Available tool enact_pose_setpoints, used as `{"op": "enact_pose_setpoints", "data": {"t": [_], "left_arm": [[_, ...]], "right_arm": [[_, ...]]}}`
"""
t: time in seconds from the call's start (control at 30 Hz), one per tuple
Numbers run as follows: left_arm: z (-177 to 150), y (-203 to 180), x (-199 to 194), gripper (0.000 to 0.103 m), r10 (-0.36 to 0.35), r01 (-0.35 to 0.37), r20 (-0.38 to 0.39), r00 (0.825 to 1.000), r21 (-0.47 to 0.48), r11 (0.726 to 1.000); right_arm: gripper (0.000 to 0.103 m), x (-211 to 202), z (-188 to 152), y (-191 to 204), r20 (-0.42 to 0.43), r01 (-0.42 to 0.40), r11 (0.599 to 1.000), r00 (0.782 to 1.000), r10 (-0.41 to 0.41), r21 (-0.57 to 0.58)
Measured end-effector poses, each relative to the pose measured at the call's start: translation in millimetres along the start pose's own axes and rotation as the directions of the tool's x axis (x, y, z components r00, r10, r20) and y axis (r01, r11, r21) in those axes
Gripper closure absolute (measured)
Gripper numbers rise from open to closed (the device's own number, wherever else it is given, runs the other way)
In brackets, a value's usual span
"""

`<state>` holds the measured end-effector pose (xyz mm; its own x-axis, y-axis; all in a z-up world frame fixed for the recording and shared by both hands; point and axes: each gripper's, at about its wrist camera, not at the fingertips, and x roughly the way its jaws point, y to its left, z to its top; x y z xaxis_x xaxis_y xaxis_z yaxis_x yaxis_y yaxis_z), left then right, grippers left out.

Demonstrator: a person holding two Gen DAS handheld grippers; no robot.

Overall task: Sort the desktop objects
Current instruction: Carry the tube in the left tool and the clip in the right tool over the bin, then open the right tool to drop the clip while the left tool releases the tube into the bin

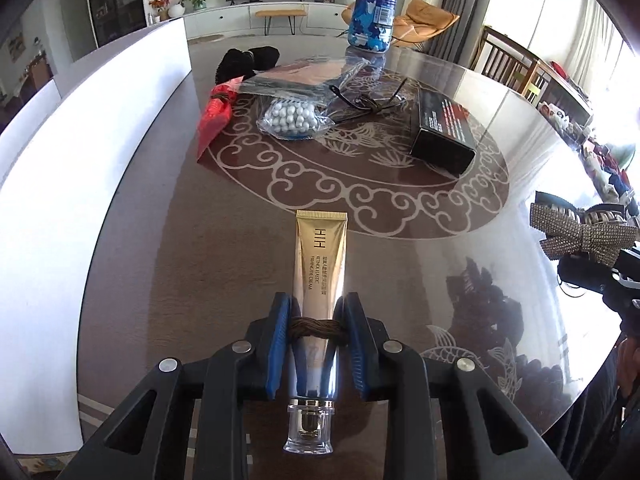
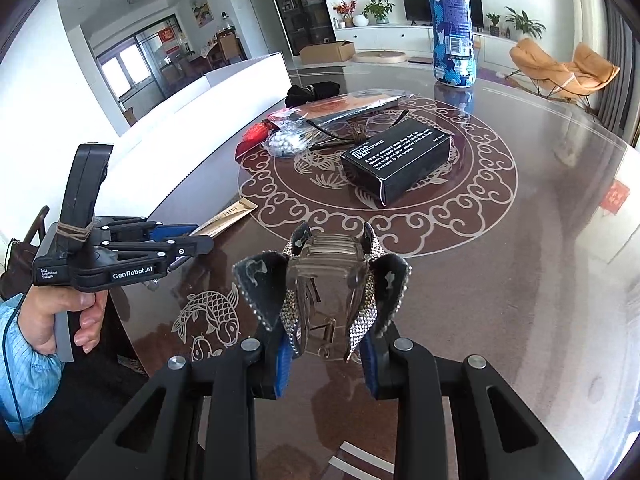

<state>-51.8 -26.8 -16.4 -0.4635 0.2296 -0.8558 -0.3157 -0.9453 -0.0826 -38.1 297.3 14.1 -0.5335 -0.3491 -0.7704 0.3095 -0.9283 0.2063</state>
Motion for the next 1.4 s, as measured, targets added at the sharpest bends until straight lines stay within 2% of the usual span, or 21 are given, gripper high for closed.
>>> {"op": "enact_pose_setpoints", "data": {"t": [0.13,0.27,0.4,0.5,0.7,0.83,0.9,1.13,1.33,1.37,1.4], "left_arm": [[3,15,-34,0.076,-0.037,0.042,0.088,0.995,-0.062,0.997],[8,42,-73,0.076,-0.05,0.074,0.18,0.982,-0.131,0.989],[11,82,-117,0.076,-0.005,0.055,0.263,0.965,-0.187,0.981],[13,122,-142,0.076,0.078,-0.006,0.295,0.952,-0.237,0.972],[15,214,-155,0.076,0.213,-0.118,0.237,0.948,-0.361,0.925],[19,247,-151,0.076,0.248,-0.158,0.197,0.949,-0.385,0.909],[22,258,-144,0.076,0.255,-0.167,0.183,0.949,-0.392,0.905],[24,295,-112,0.076,0.249,-0.174,0.114,0.962,-0.447,0.877],[17,315,-99,0.076,0.261,-0.201,0.066,0.963,-0.467,0.861],[16,318,-97,0.075,0.258,-0.201,0.059,0.964,-0.471,0.859],[14,319,-96,0.075,0.262,-0.208,0.05,0.964,-0.474,0.856]], "right_arm": [[0.074,-1,6,7,-0.004,-0.012,1.0,1.0,0.012,-0.016],[0.074,4,23,25,-0.006,-0.03,0.998,1.0,0.03,-0.06],[0.074,8,53,61,0.014,-0.076,0.989,0.997,0.078,-0.129],[0.074,13,81,102,0.025,-0.119,0.972,0.992,0.127,-0.201],[0.074,33,128,200,0.015,-0.229,0.911,0.968,0.249,-0.343],[0.074,56,153,265,0.002,-0.264,0.863,0.956,0.293,-0.432],[0.074,76,167,288,-0.014,-0.271,0.851,0.955,0.296,-0.451],[0.074,164,205,332,-0.12,-0.266,0.86,0.964,0.238,-0.435],[0.073,211,216,340,-0.165,-0.24,0.876,0.969,0.186,-0.42],[0.073,216,217,341,-0.165,-0.234,0.879,0.97,0.181,-0.415],[0.066,219,219,341,-0.164,-0.225,0.885,0.972,0.171,-0.409]]}}
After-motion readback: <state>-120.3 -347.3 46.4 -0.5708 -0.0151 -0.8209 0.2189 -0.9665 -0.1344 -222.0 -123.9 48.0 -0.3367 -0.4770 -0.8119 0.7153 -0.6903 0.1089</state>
